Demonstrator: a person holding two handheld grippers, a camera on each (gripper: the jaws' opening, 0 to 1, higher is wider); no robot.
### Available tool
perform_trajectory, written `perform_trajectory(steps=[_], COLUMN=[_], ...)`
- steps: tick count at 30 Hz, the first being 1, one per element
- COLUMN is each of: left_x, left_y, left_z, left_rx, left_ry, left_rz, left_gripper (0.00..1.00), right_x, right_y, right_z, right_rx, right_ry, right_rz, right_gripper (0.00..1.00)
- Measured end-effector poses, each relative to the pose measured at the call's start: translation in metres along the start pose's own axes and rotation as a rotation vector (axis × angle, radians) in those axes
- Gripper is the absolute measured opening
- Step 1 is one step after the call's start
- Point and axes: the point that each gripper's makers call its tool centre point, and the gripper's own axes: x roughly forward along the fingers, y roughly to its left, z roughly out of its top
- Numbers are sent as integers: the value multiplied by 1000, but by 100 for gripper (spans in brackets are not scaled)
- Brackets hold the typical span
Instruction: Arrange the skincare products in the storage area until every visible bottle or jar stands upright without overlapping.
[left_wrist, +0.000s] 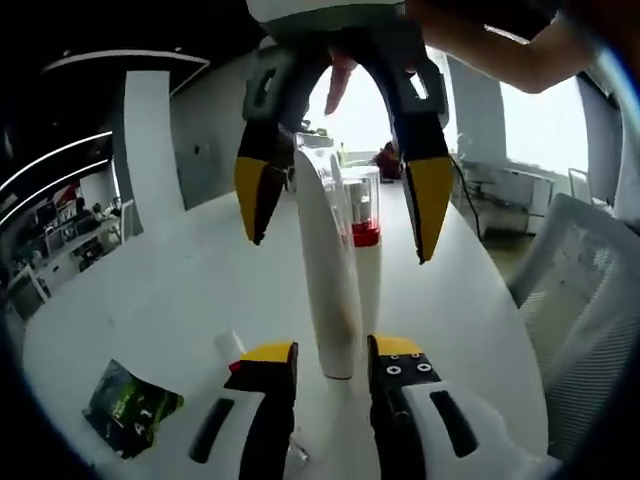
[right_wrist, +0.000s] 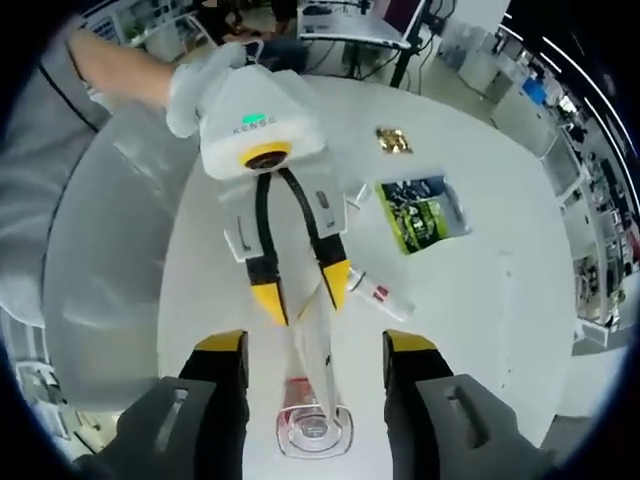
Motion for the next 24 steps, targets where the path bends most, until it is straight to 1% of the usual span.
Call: perform_trajectory(steps=[3,8,11,14,17,19,21,24], left_x=[-6,-16,-22,-32,-41,-47,-52,-60], left_y=[1,-2,-7,-6,-3,-2,0,3], left_z=[2,6,8,11,12,12,11,13], left_rx=[-8,-29,-39,-59,-76,-89,-101,-110], left_ry=[-4,-12,-2,-2,-1,-1,3,-8], left_rz=[18,26,30,52,78,89,105,122], left_gripper=[31,38,42,46,49,51,54,57], right_x=[-2,-7,-10,-13,-18,-21,-24,-27], right_y=[0,1,1,-2,-2,-2,-2,-4], right_z=[-1,-5,-7,-11,-12,-9,-9,-8], right_rx=[38,71,96,131,157,166,179,202], right_ry=[-35,-67,-94,-122,-151,-181,-194,-229], right_rz=[-18,-50,-65,-99,-121,-142,-157,-185], right_gripper=[62,71,78,82,86,89,92,96])
